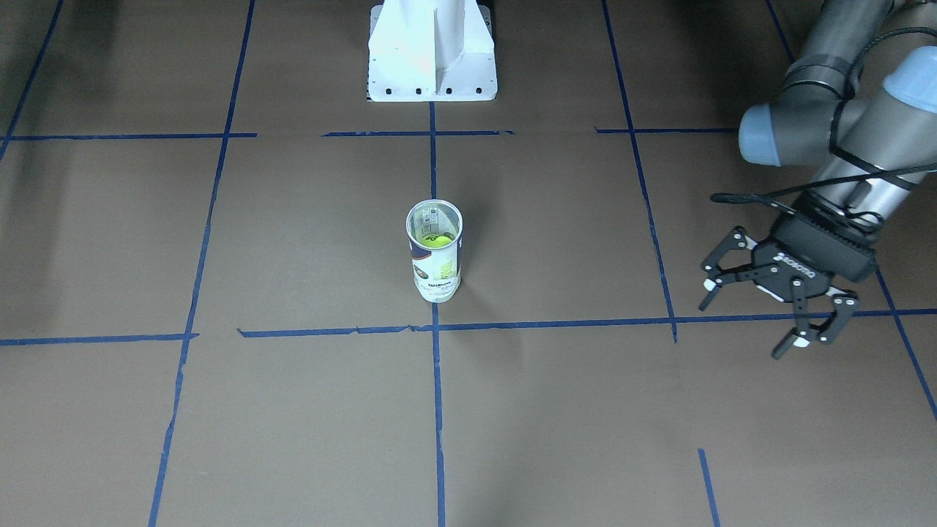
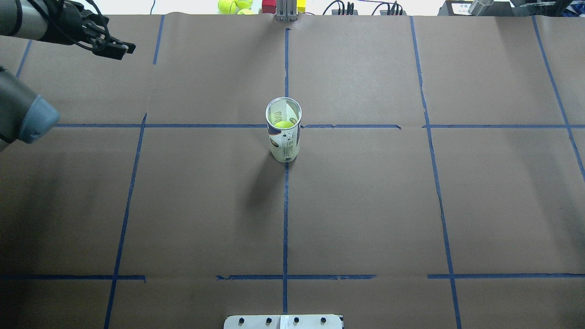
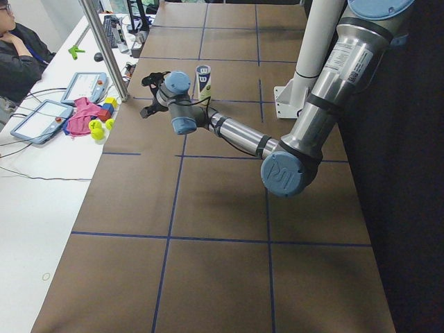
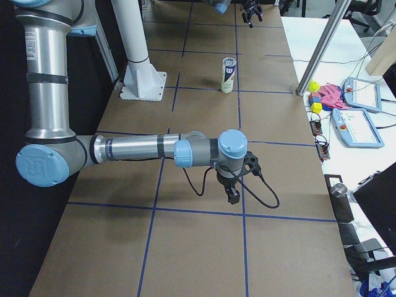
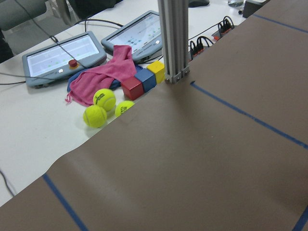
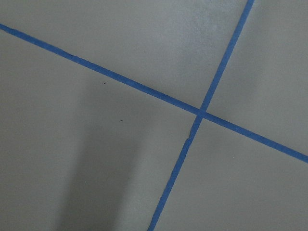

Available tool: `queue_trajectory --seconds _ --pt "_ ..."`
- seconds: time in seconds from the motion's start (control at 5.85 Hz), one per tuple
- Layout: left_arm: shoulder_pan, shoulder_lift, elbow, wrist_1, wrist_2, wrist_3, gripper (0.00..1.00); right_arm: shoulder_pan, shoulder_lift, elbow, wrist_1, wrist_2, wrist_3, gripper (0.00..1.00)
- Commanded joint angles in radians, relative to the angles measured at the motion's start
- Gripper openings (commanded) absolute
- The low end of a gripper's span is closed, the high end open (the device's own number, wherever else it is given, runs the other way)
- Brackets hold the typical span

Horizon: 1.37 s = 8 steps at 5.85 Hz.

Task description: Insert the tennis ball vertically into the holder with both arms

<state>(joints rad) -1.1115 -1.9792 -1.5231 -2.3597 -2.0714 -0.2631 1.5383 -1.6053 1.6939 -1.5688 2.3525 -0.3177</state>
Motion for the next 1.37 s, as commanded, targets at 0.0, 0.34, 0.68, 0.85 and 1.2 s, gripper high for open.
queue_trajectory --seconds 0.0,0.34,0.68,0.85,1.2 --pt "-0.065 0.013 0.000 0.211 -0.019 0.033 1.00 0.003 -0.016 0.003 0.003 0.001 0.000 1.00" --pt "-0.158 0.040 -0.017 0.511 -0.108 0.266 1.00 0.003 -0.048 0.000 0.003 -0.009 -0.004 1.00" --pt "-0.264 0.062 -0.052 0.885 -0.125 0.363 1.00 0.031 -0.090 0.004 0.001 -0.007 0.056 1.00" --pt "-0.295 0.080 -0.052 0.998 -0.124 0.364 1.00 0.046 -0.093 0.004 0.001 -0.009 0.087 1.00" --pt "-0.373 0.281 -0.071 0.963 -0.128 0.469 1.00 0.046 -0.100 -0.002 0.003 -0.007 0.083 1.00"
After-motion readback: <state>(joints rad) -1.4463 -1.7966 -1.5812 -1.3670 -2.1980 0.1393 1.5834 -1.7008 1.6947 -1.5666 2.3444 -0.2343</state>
